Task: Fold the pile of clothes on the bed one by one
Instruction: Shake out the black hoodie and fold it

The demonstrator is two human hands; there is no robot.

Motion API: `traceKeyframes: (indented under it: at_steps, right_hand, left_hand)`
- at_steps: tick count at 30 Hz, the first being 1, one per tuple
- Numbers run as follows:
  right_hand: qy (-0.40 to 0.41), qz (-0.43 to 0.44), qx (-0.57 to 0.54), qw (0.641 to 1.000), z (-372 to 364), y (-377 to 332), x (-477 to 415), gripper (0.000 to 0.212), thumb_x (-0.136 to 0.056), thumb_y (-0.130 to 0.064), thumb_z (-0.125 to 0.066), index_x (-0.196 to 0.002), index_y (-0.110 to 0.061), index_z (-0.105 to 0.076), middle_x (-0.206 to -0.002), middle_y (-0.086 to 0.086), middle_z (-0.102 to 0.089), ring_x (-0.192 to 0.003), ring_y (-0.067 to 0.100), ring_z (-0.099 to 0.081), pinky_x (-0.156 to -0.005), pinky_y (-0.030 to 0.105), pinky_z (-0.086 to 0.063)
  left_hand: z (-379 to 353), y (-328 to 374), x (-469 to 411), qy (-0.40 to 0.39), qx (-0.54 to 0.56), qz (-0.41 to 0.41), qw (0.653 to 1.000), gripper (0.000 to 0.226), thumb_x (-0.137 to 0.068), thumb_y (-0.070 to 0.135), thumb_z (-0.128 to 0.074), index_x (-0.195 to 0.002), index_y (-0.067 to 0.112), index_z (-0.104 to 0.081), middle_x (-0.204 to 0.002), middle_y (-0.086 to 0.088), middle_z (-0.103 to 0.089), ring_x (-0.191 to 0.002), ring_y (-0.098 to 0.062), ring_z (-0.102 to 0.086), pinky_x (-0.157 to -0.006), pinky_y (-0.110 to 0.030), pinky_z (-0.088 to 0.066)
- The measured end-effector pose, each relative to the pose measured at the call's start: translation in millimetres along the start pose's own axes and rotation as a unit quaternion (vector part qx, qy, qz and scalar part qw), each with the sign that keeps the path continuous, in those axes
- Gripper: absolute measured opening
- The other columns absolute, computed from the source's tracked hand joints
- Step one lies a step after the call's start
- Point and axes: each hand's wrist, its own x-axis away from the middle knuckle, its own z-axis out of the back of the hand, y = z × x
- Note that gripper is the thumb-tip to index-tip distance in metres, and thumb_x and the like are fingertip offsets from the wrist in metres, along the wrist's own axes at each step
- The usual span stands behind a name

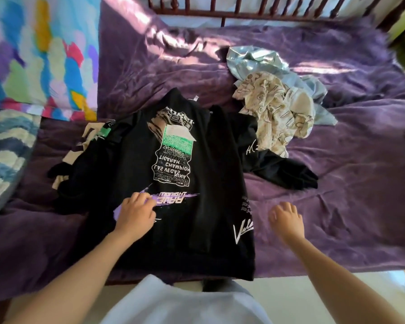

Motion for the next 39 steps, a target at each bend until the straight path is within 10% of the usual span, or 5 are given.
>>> traceKeyframes:
  at_steps: [5,12,18,30,39]
  right_hand:
    - [-0.025,-0.074,-0.129,0.989,19,53,-60,0.043,-0.09,-0.02,-0.049,-0.132,-0.012,-0.043,-0.136,0.013,-0.038,-0.124,0.033,-0.039,-0.097,0.039,-0.037]
    - [-0.013,-0.247,-0.354,0.902,28,117,-146,0.057,-0.089,-0.016,-0.052,-0.141,-0.006,-0.03,-0.14,0.02,-0.033,-0.114,0.042,-0.049,-0.095,0.043,-0.038]
    - [-0.047,-0.338,-0.589,0.732,-3,136,-200,0.056,-0.077,-0.014,-0.069,-0.124,0.002,-0.044,-0.11,0.019,-0.055,-0.088,0.034,-0.06,-0.065,0.037,-0.053]
    - [0.315,-0.343,-0.587,0.662,109,272,-191,0.037,-0.082,-0.003,-0.05,-0.117,0.003,-0.061,-0.088,0.004,-0.059,-0.065,0.007,-0.049,-0.042,0.004,-0.034]
    - [0.219,-0.336,-0.629,0.666,99,255,-188,0.028,-0.082,0.01,-0.048,-0.082,-0.013,-0.064,-0.073,0.007,-0.06,-0.061,0.016,-0.053,-0.036,0.007,-0.039]
  left_hand:
    - [-9,65,-45,-0.024,0.036,0.037,0.998,0.022,-0.049,0.003,-0.079,-0.066,0.01,-0.067,-0.072,-0.004,-0.062,-0.06,-0.028,-0.06,-0.049,-0.034,-0.049]
    - [-35,120,-89,-0.044,0.194,0.24,0.95,0.017,-0.077,-0.003,-0.063,-0.092,0.002,-0.07,-0.093,-0.014,-0.064,-0.091,-0.036,-0.057,-0.083,-0.042,-0.044]
    - [-29,133,-97,-0.028,0.282,0.341,0.896,0.017,-0.087,-0.001,-0.055,-0.099,0.001,-0.066,-0.096,-0.006,-0.057,-0.092,-0.02,-0.053,-0.083,-0.028,-0.037]
    - [-18,159,-118,-0.049,0.295,0.339,0.892,0.019,-0.088,0.0,-0.052,-0.099,0.0,-0.067,-0.102,-0.013,-0.066,-0.097,-0.026,-0.058,-0.077,-0.026,-0.036]
    - [-32,172,-109,-0.088,0.296,0.318,0.896,0.017,-0.087,0.004,-0.055,-0.097,0.006,-0.068,-0.101,-0.011,-0.066,-0.095,-0.025,-0.06,-0.086,-0.031,-0.042]
